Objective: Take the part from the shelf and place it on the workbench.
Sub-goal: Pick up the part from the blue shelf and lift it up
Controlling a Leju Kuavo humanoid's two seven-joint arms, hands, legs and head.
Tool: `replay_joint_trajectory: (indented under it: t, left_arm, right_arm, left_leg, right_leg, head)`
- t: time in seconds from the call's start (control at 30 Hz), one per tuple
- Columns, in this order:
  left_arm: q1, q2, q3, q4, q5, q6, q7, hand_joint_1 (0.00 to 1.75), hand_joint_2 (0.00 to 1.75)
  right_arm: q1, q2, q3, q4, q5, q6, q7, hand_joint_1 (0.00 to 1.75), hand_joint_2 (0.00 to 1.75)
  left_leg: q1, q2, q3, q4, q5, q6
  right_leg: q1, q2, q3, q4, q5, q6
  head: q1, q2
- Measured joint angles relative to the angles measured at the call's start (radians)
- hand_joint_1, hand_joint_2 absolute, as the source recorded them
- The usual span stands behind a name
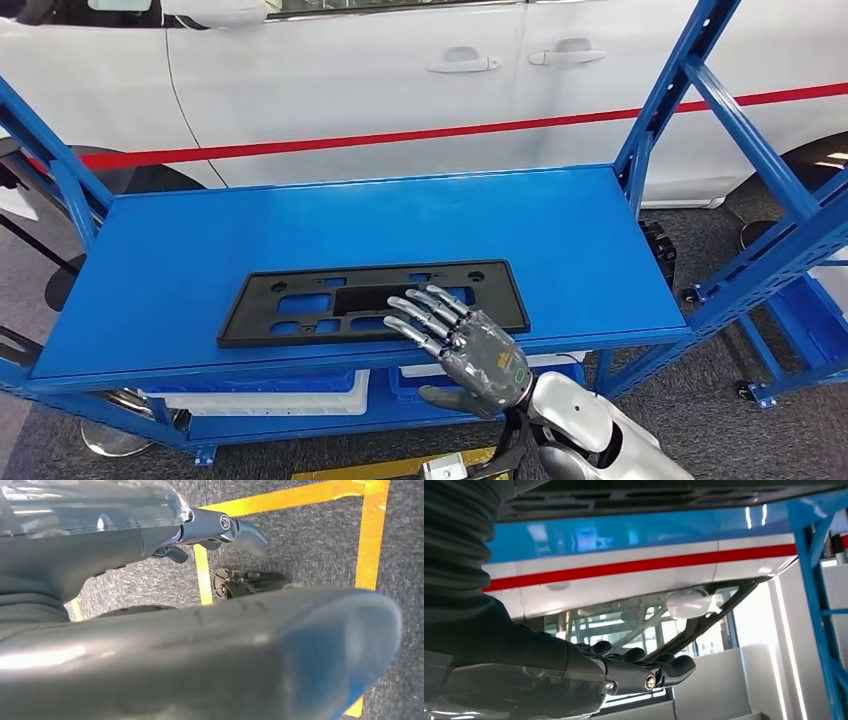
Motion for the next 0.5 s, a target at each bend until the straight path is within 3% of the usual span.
replay_joint_trajectory:
  t: [0.1, 0.17, 0.2, 0.27, 0.33, 0.37, 0.4, 0.47, 0.5]
  left_arm:
    - [-0.001, 0.000, 0.000, 0.000, -0.001, 0.000, 0.001, 0.00, 0.00]
    - [-0.001, 0.000, 0.000, 0.000, -0.001, 0.000, 0.001, 0.00, 0.00]
    - [-0.001, 0.000, 0.000, 0.000, -0.002, 0.000, 0.002, 0.00, 0.00]
    - [-0.001, 0.000, 0.000, 0.000, -0.002, 0.000, 0.002, 0.00, 0.00]
    - [0.001, 0.000, 0.000, 0.000, -0.002, 0.000, 0.002, 0.00, 0.00]
    - [0.001, 0.000, 0.000, 0.000, -0.002, 0.000, 0.003, 0.00, 0.00]
    - [0.002, 0.000, 0.000, 0.000, -0.002, 0.000, 0.003, 0.00, 0.00]
    - [0.001, 0.000, 0.000, 0.000, -0.002, 0.000, 0.003, 0.00, 0.00]
    - [0.000, 0.000, 0.000, 0.000, -0.002, 0.000, 0.003, 0.00, 0.00]
  right_arm:
    - [-0.004, 0.017, 0.027, 0.022, 0.000, 0.003, 0.000, 0.00, 1.75]
    - [-0.009, 0.024, 0.035, 0.031, -0.001, 0.003, 0.000, 0.00, 1.75]
    - [-0.012, 0.027, 0.038, 0.035, -0.002, 0.003, -0.001, 0.00, 1.75]
    - [-0.014, 0.034, 0.044, 0.041, -0.002, 0.003, -0.002, 0.00, 1.75]
    - [-0.014, 0.037, 0.050, 0.047, -0.002, 0.004, -0.003, 0.00, 1.75]
    - [-0.014, 0.038, 0.052, 0.050, -0.002, 0.005, -0.003, 0.00, 1.75]
    - [-0.015, 0.039, 0.054, 0.052, -0.003, 0.006, -0.003, 0.00, 1.75]
    - [-0.019, 0.042, 0.057, 0.055, -0.010, 0.013, -0.007, 0.00, 1.75]
    - [-0.024, 0.046, 0.062, 0.058, -0.018, 0.020, -0.010, 0.00, 1.75]
  left_leg:
    - [-0.002, 0.000, -0.008, 0.003, 0.000, -0.017]
    - [0.001, 0.000, -0.017, 0.024, -0.018, -0.027]
    - [0.003, 0.000, -0.034, 0.061, -0.043, -0.031]
    - [0.004, 0.000, -0.091, 0.188, -0.108, -0.036]
    - [0.004, 0.000, -0.137, 0.289, -0.139, -0.036]
    - [0.004, 0.000, -0.135, 0.287, -0.126, -0.034]
    - [0.004, 0.000, -0.115, 0.246, -0.096, -0.030]
    - [0.001, 0.000, -0.045, 0.102, -0.031, -0.019]
    - [-0.002, 0.000, -0.020, 0.048, -0.013, -0.014]
  right_leg:
    - [0.004, 0.003, -0.002, -0.015, 0.001, -0.018]
    - [0.004, 0.002, -0.003, -0.019, 0.006, -0.031]
    - [0.003, 0.001, -0.003, -0.021, 0.008, -0.037]
    - [0.005, 0.000, -0.006, -0.021, 0.009, -0.044]
    - [0.009, 0.000, -0.007, -0.021, 0.010, -0.045]
    - [0.011, 0.000, -0.007, -0.021, 0.010, -0.046]
    - [0.012, 0.001, -0.006, -0.021, 0.011, -0.046]
    - [0.016, 0.002, -0.003, -0.020, 0.011, -0.044]
    - [0.017, 0.002, -0.004, -0.020, 0.012, -0.041]
  head:
    - [-0.001, 0.000]
    - [-0.001, 0.000]
    - [-0.001, 0.000]
    - [-0.002, 0.000]
    - [-0.002, 0.000]
    - [-0.002, 0.000]
    - [-0.002, 0.000]
    - [-0.001, 0.000]
    - [-0.001, 0.000]
